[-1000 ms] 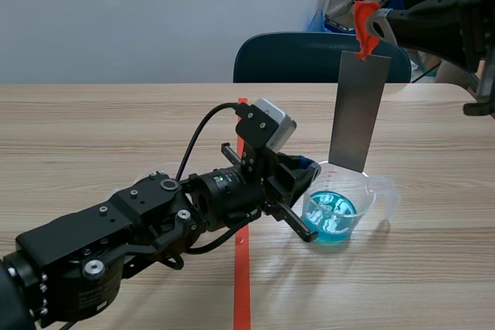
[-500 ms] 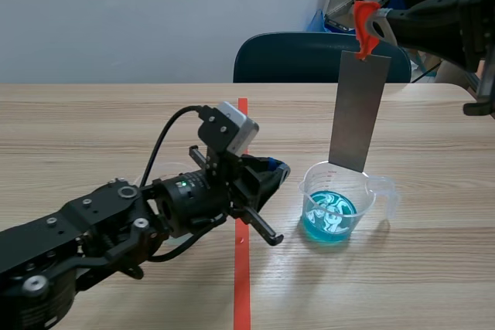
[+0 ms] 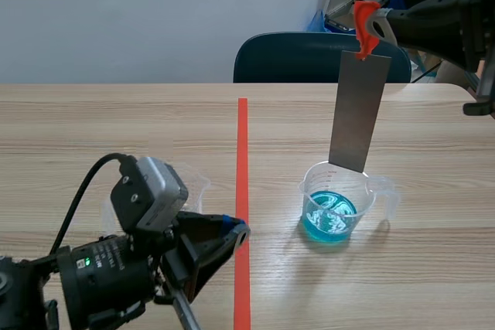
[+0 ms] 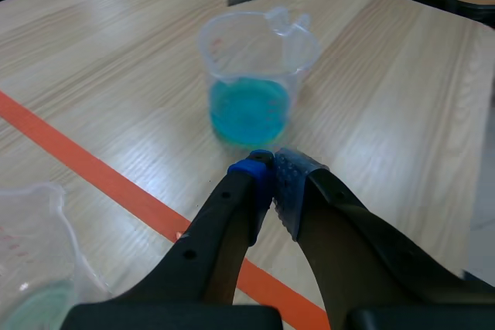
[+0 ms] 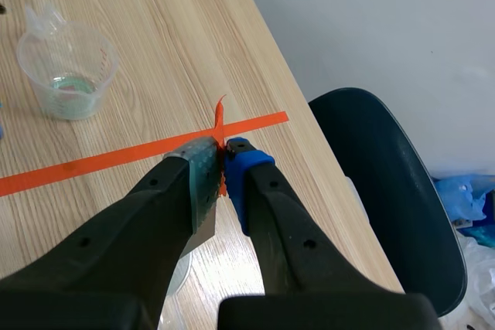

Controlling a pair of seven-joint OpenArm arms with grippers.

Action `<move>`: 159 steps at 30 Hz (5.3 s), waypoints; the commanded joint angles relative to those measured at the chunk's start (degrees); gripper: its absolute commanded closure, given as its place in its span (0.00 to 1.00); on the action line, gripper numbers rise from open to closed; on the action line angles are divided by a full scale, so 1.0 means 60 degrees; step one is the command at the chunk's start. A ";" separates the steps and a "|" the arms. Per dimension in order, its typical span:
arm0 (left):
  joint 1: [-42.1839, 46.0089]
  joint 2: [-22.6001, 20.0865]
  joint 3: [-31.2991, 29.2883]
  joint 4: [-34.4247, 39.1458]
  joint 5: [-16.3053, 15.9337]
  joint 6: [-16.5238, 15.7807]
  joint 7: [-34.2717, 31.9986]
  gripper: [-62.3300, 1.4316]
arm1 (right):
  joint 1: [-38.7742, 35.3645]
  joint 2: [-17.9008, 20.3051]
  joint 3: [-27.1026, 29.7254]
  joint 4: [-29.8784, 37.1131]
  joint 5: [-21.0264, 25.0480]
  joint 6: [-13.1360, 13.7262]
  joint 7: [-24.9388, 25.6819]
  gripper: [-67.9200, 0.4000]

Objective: Do the redox reaction experiment

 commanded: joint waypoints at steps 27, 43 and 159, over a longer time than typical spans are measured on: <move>0.0565 0.0106 -0.0288 0.0787 -0.0117 0.0747 -0.0251 0.00 | 0.0131 0.0124 0.0142 0.0073 0.0102 0.0058 0.0138 0.98; 0.0568 0.0109 -0.0288 0.0787 -0.0109 0.0747 -0.0229 0.00 | 0.0131 0.0124 0.0142 0.0073 0.0113 0.0058 0.0146 0.98; 0.0514 0.0160 -0.0288 0.0787 -0.0098 0.0787 -0.0237 0.00 | -0.0586 -0.0197 0.0124 -0.0980 -0.1690 0.0058 0.2932 0.98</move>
